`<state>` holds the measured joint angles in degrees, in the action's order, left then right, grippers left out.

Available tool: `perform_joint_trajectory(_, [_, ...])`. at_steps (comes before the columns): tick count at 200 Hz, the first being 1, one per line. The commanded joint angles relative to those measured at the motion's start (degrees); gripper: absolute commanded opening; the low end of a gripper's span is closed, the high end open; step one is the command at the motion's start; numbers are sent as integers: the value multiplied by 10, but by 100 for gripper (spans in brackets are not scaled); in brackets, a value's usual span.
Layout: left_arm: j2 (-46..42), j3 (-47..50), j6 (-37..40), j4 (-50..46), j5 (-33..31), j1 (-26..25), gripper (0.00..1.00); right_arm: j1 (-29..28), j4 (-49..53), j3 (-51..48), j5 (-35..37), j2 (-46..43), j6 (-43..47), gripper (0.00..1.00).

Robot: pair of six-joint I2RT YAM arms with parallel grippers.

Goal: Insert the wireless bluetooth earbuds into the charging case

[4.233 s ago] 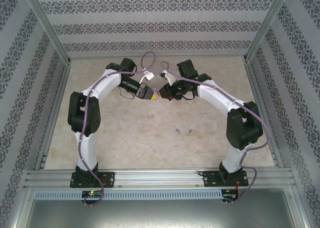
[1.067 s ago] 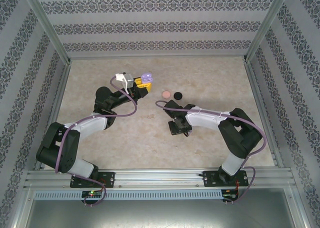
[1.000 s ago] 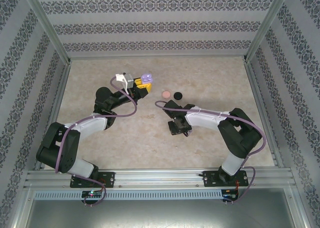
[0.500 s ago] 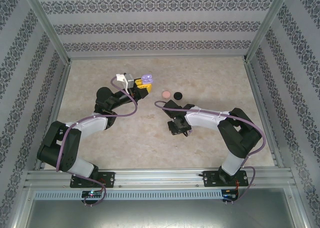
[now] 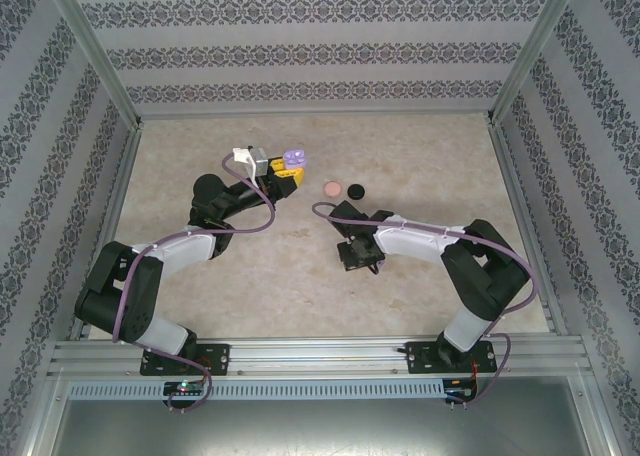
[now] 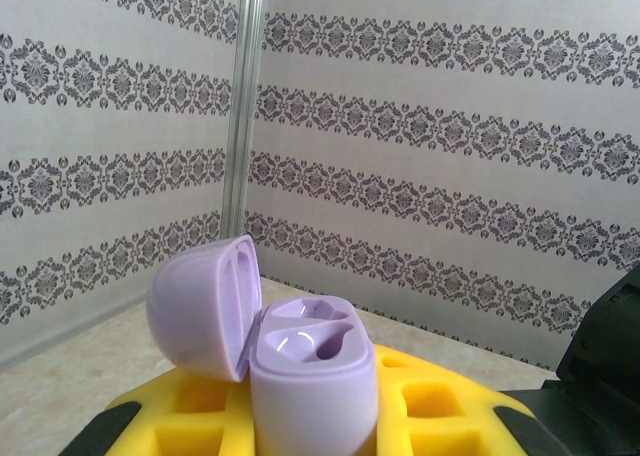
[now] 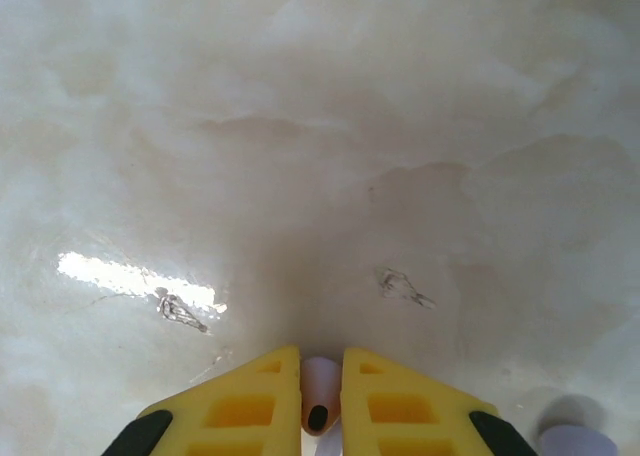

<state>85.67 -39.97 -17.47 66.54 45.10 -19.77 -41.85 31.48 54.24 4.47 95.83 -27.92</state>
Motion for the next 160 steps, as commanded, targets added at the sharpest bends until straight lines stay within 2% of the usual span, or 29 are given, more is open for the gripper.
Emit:
perform_joint_trajectory(1, [-7, -5, -11, 32, 22, 0, 0, 4, 11, 9, 26, -56, 18, 13])
perform_joint_trajectory(69, [-33, -41, 20, -25, 61, -4, 0, 80, -17, 112, -16, -209, 66, 13])
perform_joint_trajectory(111, [-34, -83, 57, -76, 93, -14, 0, 115, -79, 214, -37, -248, 115, 14])
perform_joint_trajectory(138, [-36, -112, 118, -137, 98, -32, 0, 116, -138, 256, -61, -256, 145, 14])
perform_joint_trajectory(160, [-37, -130, 188, -194, 78, -48, 0, 115, -206, 250, -95, -272, 162, 15])
